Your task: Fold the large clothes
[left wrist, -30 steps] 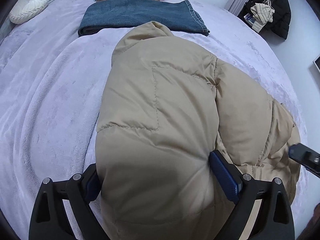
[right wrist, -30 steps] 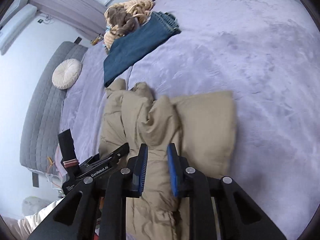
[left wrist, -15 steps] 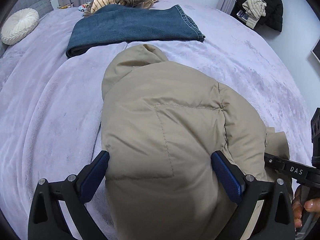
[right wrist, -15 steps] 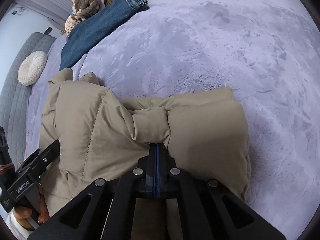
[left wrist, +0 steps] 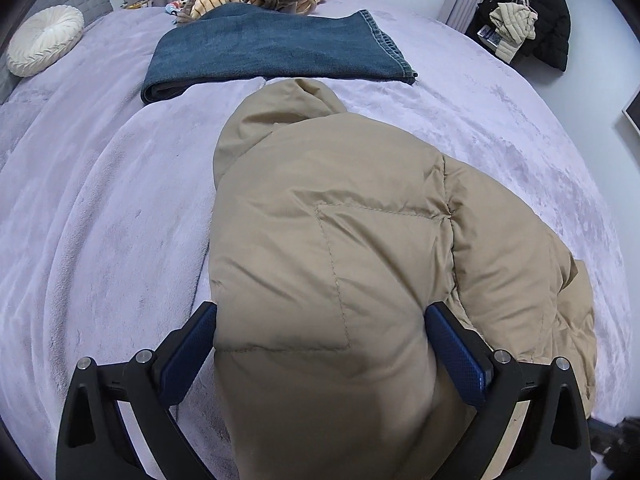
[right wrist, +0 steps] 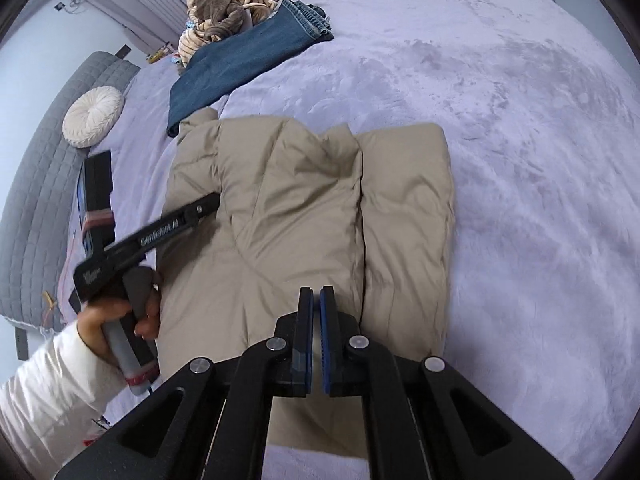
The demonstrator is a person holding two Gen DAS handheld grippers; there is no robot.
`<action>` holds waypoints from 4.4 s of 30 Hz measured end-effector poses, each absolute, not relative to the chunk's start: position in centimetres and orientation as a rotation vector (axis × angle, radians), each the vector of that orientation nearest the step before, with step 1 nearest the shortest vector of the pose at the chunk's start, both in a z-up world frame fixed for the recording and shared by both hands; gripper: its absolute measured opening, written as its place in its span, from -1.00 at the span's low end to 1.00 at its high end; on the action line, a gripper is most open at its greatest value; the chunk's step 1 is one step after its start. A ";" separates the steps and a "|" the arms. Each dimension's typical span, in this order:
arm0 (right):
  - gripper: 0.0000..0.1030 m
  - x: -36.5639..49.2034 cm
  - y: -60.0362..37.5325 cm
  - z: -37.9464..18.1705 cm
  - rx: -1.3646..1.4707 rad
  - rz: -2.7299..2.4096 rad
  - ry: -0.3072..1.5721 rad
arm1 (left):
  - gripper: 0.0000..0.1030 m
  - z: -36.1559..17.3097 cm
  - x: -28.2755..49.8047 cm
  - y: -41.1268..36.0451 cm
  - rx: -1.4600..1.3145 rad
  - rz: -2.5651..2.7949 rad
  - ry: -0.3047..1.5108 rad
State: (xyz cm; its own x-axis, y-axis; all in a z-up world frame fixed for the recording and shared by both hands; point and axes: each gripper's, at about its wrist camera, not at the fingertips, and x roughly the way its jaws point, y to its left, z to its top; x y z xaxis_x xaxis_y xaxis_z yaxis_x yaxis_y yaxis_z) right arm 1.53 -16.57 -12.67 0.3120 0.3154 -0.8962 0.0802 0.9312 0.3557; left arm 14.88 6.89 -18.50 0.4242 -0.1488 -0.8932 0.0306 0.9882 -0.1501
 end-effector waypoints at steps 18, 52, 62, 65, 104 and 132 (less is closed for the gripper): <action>-0.93 1.4 -16.4 -19.0 0.295 0.067 1.365 | 0.99 -17.9 2.8 9.0 -0.093 -0.096 1.224; -0.76 -6.8 -15.5 -10.4 0.380 -0.008 1.356 | 0.99 -10.4 -3.7 8.9 -0.018 -0.109 1.270; -0.59 -8.7 -15.5 -8.0 0.373 0.048 1.308 | 0.99 -6.2 -7.8 9.7 0.005 -0.027 1.172; -0.06 -9.7 -15.5 -6.8 0.362 0.052 1.279 | 0.99 -5.1 -8.9 9.5 0.002 -0.020 1.158; 0.99 -13.1 -13.9 6.2 0.179 0.020 0.962 | 0.99 6.8 -14.0 8.5 -0.043 0.021 0.979; 0.99 -13.3 -13.8 6.3 0.178 0.021 0.962 | 0.99 6.8 -14.5 8.4 -0.036 0.017 0.972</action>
State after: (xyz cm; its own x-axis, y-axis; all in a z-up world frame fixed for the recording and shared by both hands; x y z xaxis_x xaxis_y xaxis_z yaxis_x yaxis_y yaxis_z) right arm -13.33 -13.79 6.31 0.5726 0.0967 -0.8141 0.0611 0.9852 0.1600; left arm -14.50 8.36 6.80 0.5638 -0.0021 -0.8259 -0.0305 0.9993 -0.0234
